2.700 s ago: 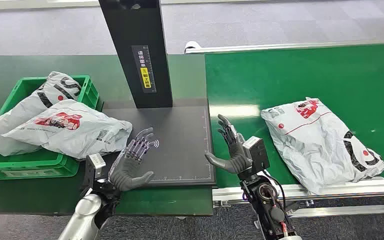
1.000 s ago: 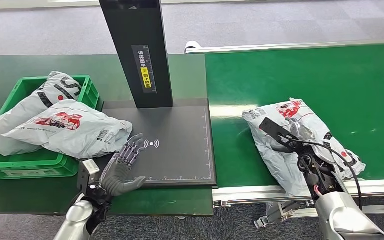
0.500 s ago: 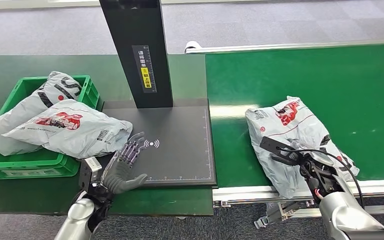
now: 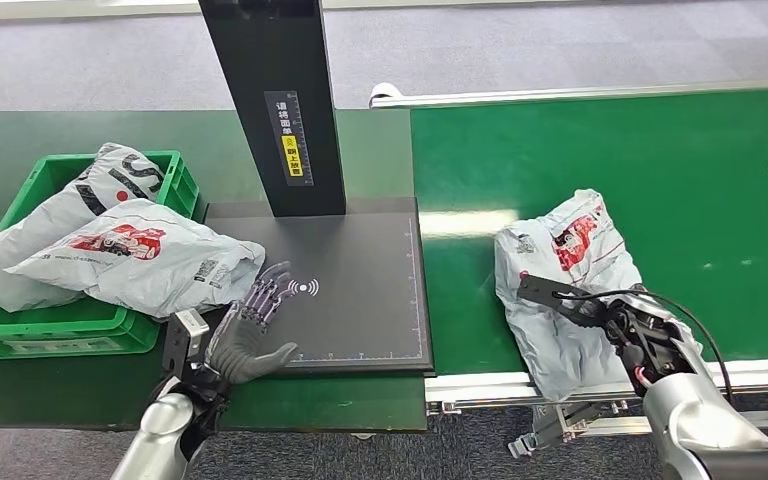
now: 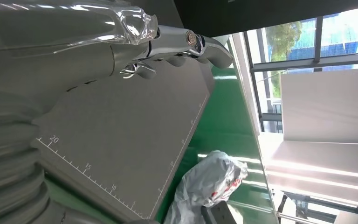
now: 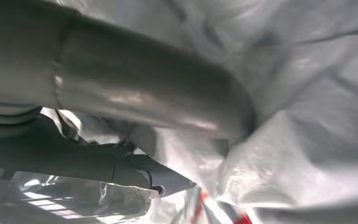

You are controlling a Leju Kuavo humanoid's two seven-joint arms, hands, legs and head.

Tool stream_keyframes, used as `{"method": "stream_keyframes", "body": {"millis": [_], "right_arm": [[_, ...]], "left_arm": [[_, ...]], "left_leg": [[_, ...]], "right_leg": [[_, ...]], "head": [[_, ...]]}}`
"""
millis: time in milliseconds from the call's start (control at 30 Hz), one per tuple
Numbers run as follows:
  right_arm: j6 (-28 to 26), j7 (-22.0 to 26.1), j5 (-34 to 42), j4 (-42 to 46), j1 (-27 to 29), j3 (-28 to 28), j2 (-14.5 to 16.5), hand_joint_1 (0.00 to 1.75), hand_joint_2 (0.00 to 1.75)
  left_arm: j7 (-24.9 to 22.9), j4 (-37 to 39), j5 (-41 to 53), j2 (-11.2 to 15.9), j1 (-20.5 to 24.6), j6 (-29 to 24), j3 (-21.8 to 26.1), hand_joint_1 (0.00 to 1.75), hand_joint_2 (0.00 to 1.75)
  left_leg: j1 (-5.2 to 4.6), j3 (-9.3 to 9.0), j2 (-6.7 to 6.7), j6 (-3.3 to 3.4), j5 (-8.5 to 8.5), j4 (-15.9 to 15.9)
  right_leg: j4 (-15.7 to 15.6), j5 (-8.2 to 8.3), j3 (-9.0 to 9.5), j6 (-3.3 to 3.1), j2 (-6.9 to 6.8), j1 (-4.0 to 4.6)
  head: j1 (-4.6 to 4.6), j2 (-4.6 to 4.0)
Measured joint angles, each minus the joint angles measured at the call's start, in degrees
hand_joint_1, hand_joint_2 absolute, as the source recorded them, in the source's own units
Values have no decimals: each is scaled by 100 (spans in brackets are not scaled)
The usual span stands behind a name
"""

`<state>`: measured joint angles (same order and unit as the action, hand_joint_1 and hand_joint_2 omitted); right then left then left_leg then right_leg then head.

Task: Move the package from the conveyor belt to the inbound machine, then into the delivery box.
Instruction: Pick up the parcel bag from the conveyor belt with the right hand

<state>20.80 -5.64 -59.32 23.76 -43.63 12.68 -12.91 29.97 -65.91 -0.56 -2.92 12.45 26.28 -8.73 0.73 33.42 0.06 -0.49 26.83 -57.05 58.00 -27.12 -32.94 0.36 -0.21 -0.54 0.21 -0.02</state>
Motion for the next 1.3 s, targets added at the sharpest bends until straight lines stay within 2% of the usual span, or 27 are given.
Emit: {"method": "stream_keyframes", "body": {"millis": [333, 433, 633, 767, 1000, 1133, 1300], "right_arm": [[153, 289, 43, -2, 1, 9, 57, 175, 0], [-74, 428, 61, 0, 29, 21, 84, 175, 0], [-1206, 1291, 271, 188, 164, 66, 154, 175, 0], [-2214, 1880, 592, 528, 213, 52, 278, 175, 0], [-4032, 3074, 1655, 1653, 570, -367, 565, 175, 0], [-4639, 3825, 2483, 2588, 967, -759, 691, 175, 0], [-4990, 4379, 3000, 3684, 1494, -1022, 838, 175, 0]], "left_arm": [[-1, 46, -29, 3, 39, -5, 1, 0, 175], [14, 34, -48, 9, 16, -59, 4, 0, 175], [145, -199, -42, 83, -252, -142, 75, 0, 175], [243, -328, -22, 115, -369, -141, 150, 0, 175], [349, -436, 34, 117, -427, -216, 216, 0, 175], [416, -488, 35, 95, -412, -409, 234, 0, 175], [713, -678, -70, -33, -376, -1277, 404, 0, 175]], "left_leg": [[0, -1, -1, 0, 0, 0], [0, 2, -1, 0, 0, 0], [0, 8, 0, 0, 0, 1], [0, 8, 0, 0, 0, 1], [0, 9, -1, 0, 0, 1], [0, 11, -2, 0, 1, 1], [0, 11, 1, 0, 1, 2]], "right_leg": [[0, 0, 2, 0, 0, 0], [1, 0, 2, 0, 0, 0], [1, 0, -3, 0, 0, 0], [1, 0, -6, 0, 1, 0], [1, -1, -7, 0, -2, 0], [1, -1, -8, 0, -2, 0], [1, -1, -9, 0, -1, 0]], "head": [[0, 0], [0, -1], [-1, -1], [-1, -1], [-1, 1], [0, -1], [0, 0]]}}
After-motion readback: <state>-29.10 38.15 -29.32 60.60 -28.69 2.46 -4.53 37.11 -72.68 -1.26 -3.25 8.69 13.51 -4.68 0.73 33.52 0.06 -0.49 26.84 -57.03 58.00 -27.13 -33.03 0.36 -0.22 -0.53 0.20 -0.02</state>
